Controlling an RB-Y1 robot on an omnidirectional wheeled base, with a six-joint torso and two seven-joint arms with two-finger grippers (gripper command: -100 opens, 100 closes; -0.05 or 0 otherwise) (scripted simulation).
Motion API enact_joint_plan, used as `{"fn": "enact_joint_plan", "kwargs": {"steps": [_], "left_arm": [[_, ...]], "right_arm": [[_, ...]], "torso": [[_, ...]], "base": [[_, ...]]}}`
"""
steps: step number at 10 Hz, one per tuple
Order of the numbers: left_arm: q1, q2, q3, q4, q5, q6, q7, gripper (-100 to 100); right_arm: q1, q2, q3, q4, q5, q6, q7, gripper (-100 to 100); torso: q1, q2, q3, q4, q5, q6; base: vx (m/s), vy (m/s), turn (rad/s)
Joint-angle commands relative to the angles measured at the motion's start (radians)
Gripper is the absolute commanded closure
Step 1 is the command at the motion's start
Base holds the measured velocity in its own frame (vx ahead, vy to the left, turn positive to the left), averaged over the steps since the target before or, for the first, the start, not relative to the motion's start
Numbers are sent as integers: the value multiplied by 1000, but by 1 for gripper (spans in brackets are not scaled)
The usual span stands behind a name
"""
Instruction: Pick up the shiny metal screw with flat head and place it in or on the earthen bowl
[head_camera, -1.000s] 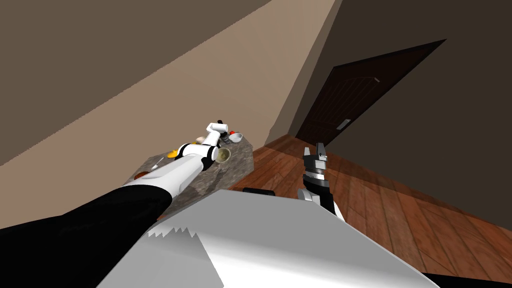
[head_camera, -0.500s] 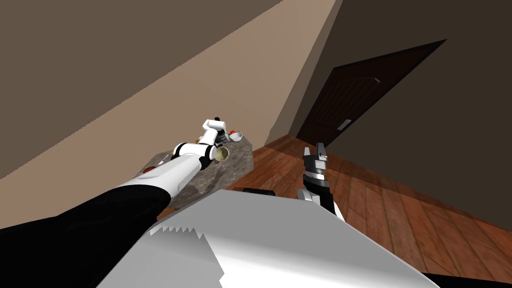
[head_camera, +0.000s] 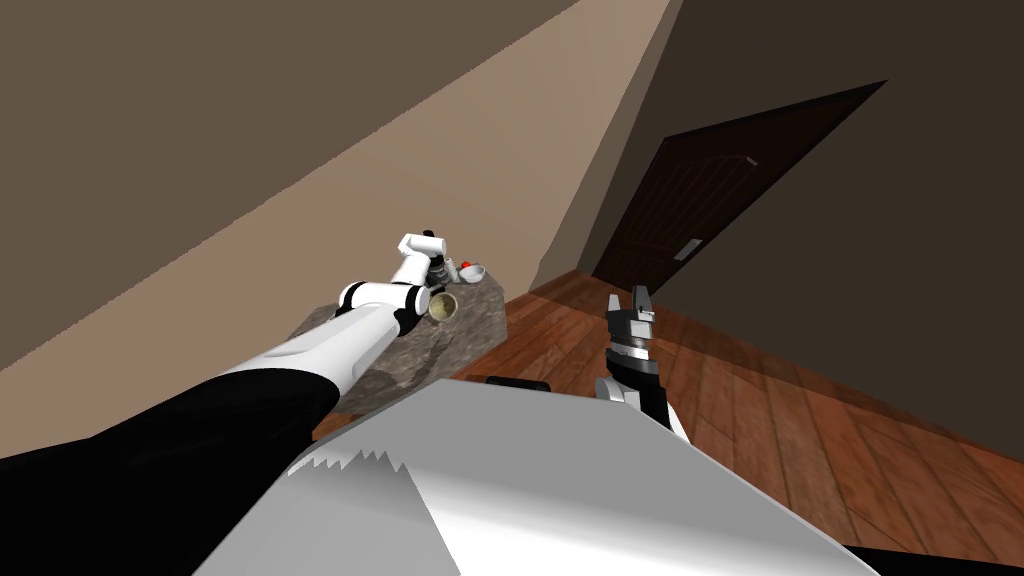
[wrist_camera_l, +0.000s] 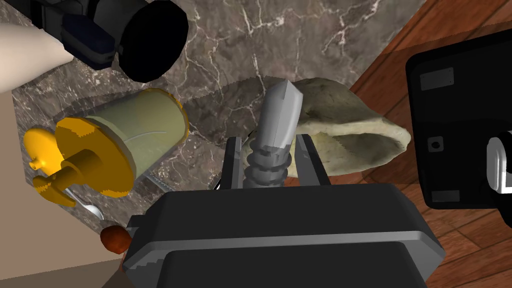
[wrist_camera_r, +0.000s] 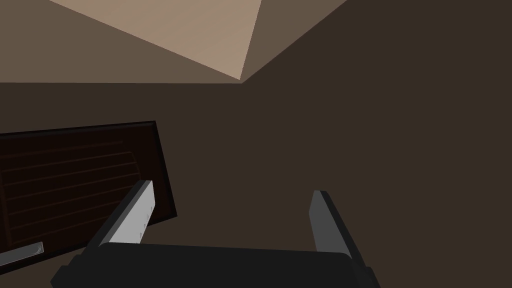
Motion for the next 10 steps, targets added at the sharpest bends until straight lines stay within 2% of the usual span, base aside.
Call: {"fn": "enact_joint_plan", "kwargs": {"steps": [1,2,6,7,8,10], "left_arm": [[0,0,0,0,0,0,0,100],[-1,0,1,3,-1,2,-1,-100],[-1,0,1,3,-1,1,-1,-100],[-1,0,1,3,-1,1,-1,0],[-26,7,-5,10,-11,27,26,-100],[-51,13,-11,18,-21,53,52,-100]], "right_arm": [[0,0,0,0,0,0,0,0],[0,0,0,0,0,0,0,0],[0,0,0,0,0,0,0,0],[0,0,0,0,0,0,0,0],[0,0,0,0,0,0,0,0],[0,0,0,0,0,0,0,0]], "torso": [[0,0,0,0,0,0],[0,-1,0,0,0,0],[0,-1,-1,0,0,0],[0,-1,-1,0,0,0],[0,-1,-1,0,0,0],[5,3,2,1,1,1]], "base": [[0,7,0],[0,0,0],[0,0,0],[0,0,0],[-33,62,-224],[-81,113,-217]]}}
